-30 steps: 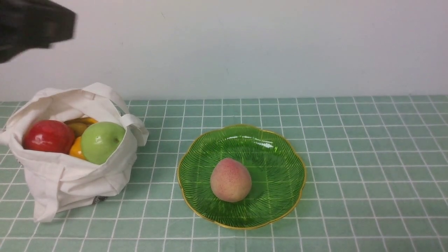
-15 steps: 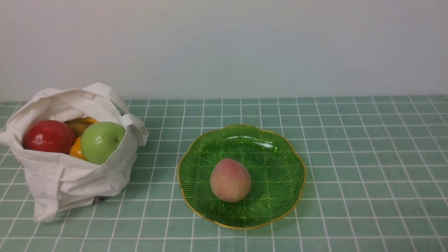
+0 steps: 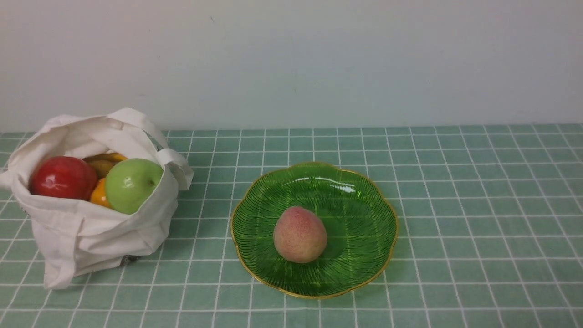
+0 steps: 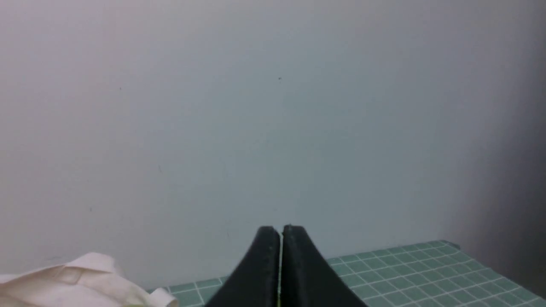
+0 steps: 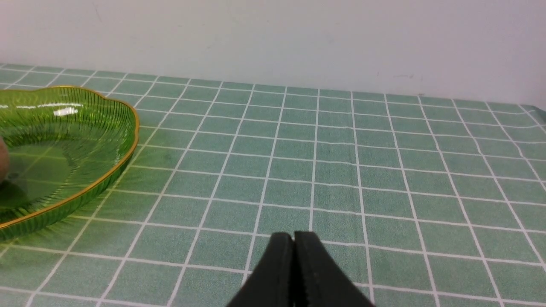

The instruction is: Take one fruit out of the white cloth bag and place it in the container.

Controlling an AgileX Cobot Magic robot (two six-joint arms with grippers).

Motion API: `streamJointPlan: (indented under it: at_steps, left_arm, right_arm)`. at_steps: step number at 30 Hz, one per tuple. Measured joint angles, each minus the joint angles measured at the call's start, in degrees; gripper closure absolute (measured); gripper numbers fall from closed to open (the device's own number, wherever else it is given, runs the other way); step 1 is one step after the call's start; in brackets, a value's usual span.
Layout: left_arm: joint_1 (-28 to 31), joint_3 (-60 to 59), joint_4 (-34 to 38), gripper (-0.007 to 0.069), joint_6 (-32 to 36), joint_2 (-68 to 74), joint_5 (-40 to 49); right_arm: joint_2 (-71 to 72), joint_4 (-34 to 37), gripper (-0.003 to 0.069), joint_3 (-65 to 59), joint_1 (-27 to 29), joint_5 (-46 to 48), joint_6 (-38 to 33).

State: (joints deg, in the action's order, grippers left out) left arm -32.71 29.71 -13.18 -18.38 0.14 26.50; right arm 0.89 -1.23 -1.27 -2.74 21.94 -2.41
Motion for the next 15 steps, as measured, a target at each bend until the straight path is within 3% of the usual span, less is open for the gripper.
streamJointPlan:
  at_steps: [5,7,12,15]
  left_arm:
    - [1.0,-5.4,0.2,0.0632,2.3,-0.1,0.0]
    - [3.7,-9.5,3.0,0.0632,6.1,-0.5,-0.1]
    - [15.4,-20.6,14.1,0.0632,18.4,-0.9,-1.5]
    - [22.3,-26.4,19.0,0.0632,22.2,-0.9,-3.4]
  right_arm:
    - [0.0,0.0,0.0674,0.0,0.0,0.0,0.0]
    - [0.0,0.0,0.0674,0.0,0.0,0.0,0.0]
    - [0.0,0.0,0.0674,0.0,0.0,0.0,0.0]
    - [0.0,0.0,0.0674,0.0,0.0,0.0,0.0]
